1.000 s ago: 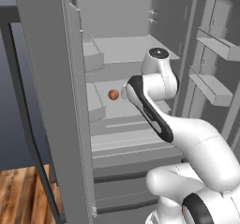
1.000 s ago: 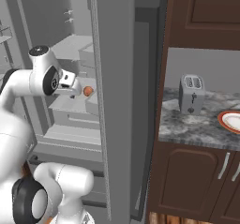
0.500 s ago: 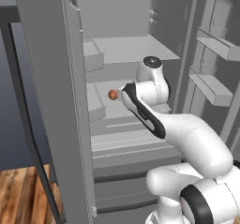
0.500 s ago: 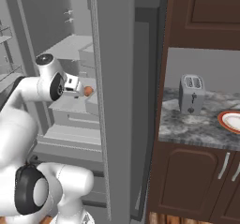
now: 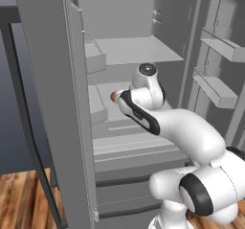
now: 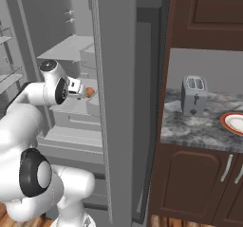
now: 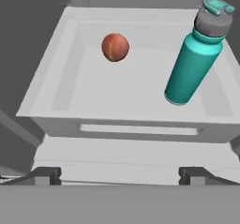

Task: Pick onion from the fridge and place it on the plate on the counter.

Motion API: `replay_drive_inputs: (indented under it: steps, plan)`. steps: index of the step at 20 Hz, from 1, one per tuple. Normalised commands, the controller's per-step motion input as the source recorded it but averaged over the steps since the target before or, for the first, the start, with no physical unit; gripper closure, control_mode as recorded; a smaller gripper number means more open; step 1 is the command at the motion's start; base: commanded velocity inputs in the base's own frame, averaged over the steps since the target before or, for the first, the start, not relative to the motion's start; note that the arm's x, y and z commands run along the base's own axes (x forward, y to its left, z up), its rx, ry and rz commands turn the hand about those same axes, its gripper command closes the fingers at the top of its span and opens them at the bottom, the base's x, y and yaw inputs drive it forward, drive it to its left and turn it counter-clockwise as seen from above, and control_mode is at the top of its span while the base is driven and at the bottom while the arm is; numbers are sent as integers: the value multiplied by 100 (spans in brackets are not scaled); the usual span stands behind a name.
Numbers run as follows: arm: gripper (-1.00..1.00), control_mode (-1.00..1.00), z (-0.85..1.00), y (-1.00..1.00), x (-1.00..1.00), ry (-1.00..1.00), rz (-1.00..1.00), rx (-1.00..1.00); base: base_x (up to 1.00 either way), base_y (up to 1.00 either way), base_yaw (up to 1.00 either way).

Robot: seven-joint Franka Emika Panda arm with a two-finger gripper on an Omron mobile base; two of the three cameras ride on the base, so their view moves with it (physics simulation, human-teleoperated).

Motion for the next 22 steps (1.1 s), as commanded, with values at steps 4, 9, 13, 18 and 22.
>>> replay_drive_inputs:
  steps: [4, 9, 13, 18, 22]
  plan:
    - [-100, -100, -29, 0, 40, 0, 0, 0, 0, 0, 0]
    - [-100, -100, -19, 0, 44, 0, 0, 0, 0, 0, 0]
    - [-100, -100, -16, 2, 48, 0, 0, 0, 0, 0, 0]
    - [-100, -100, -7, 10, 42, -3, 0, 0, 0, 0, 0]
    - [-100, -100, -6, 10, 37, -6, 0, 0, 0, 0, 0]
